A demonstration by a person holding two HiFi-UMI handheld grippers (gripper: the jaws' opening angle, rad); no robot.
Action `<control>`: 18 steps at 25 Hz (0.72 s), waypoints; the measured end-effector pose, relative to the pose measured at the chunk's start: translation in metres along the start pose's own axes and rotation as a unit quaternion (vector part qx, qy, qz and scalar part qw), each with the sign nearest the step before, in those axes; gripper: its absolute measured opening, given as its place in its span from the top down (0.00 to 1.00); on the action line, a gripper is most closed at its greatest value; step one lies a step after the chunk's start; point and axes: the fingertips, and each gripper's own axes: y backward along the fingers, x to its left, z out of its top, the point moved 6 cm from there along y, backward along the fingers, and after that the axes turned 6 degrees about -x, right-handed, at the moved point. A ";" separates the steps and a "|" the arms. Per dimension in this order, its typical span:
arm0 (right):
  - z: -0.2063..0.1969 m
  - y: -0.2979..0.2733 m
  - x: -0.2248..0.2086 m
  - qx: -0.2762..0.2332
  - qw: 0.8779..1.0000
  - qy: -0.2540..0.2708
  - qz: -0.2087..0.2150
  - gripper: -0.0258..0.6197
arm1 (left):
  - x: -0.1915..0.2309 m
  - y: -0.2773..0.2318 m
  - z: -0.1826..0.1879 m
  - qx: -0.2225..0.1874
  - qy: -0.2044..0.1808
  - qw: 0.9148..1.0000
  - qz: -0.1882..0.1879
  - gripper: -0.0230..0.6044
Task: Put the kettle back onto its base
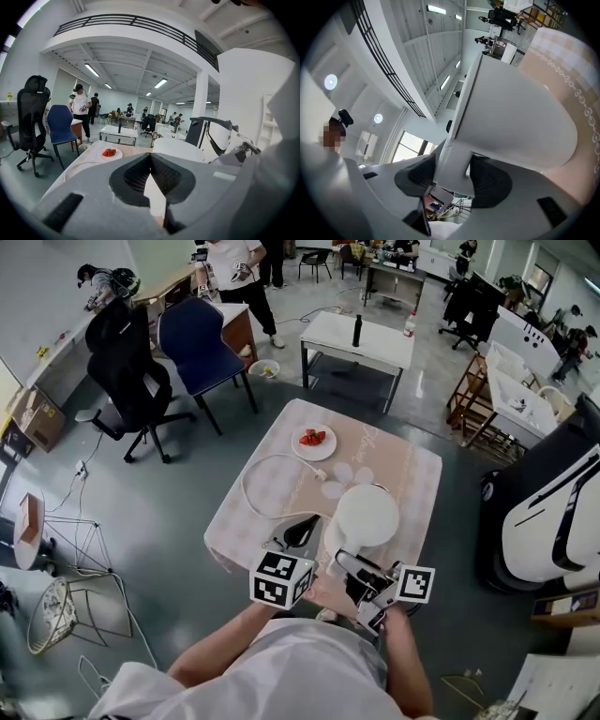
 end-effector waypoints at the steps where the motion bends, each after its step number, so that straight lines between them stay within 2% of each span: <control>1: -0.001 -0.002 0.000 0.001 1.000 0.003 -0.002 0.65 | 0.001 0.000 0.000 0.000 0.000 1.000 -0.001 0.96; 10: -0.007 -0.001 -0.002 -0.001 1.000 0.011 -0.002 0.65 | 0.000 0.003 0.000 0.003 0.002 1.000 -0.009 0.96; 18: -0.006 0.013 0.000 -0.040 0.999 0.012 -0.016 0.65 | -0.006 0.008 0.001 0.009 -0.005 1.000 -0.029 0.96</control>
